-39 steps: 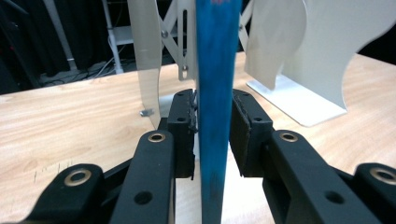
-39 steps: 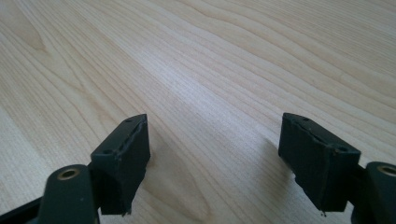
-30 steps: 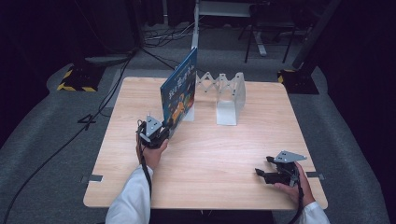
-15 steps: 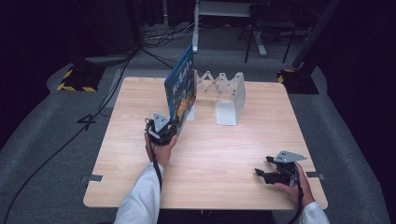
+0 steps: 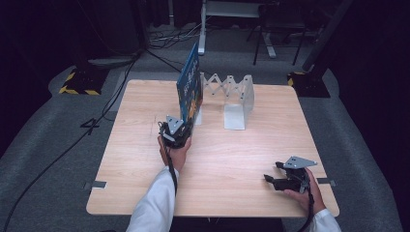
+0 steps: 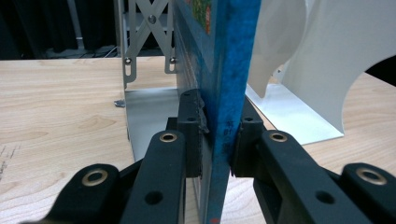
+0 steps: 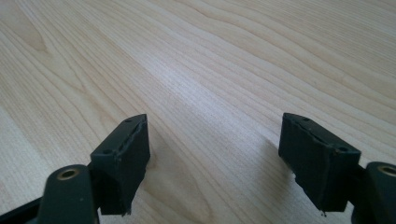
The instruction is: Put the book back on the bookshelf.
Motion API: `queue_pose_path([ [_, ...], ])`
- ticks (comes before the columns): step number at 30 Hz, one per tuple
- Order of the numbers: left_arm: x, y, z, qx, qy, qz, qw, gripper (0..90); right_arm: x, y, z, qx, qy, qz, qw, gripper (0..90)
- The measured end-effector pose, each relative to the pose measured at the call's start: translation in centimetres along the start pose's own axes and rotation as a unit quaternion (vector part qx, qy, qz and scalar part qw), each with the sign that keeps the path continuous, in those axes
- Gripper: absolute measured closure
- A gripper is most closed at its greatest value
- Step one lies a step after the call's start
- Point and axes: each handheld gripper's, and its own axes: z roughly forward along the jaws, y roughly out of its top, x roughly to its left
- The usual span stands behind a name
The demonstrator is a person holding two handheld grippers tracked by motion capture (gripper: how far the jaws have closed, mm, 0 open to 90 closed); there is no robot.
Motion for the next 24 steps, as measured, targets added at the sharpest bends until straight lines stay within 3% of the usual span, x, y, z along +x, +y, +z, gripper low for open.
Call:
queue_pose_path([
  [10,0.35,-0.03,0.73,0.004,0.013,-0.009,0.9999,74.5,0.00,0.00,0.00,0.000,0.000,0.000,1.0000,25.1],
  [12,0.42,-0.08,0.66,0.006,0.023,-0.002,0.9997,74.1,0.00,0.00,0.00,0.000,0.000,0.000,1.0000,25.1],
  [15,0.51,-0.03,0.59,0.010,0.021,0.014,0.9996,73.9,-0.02,0.00,-0.01,0.000,0.001,-0.001,1.0000,25.1],
  [24,0.63,-0.19,0.62,0.010,0.013,0.022,0.9996,72.0,-0.01,0.00,0.00,0.000,0.000,0.000,1.0000,25.1],
])
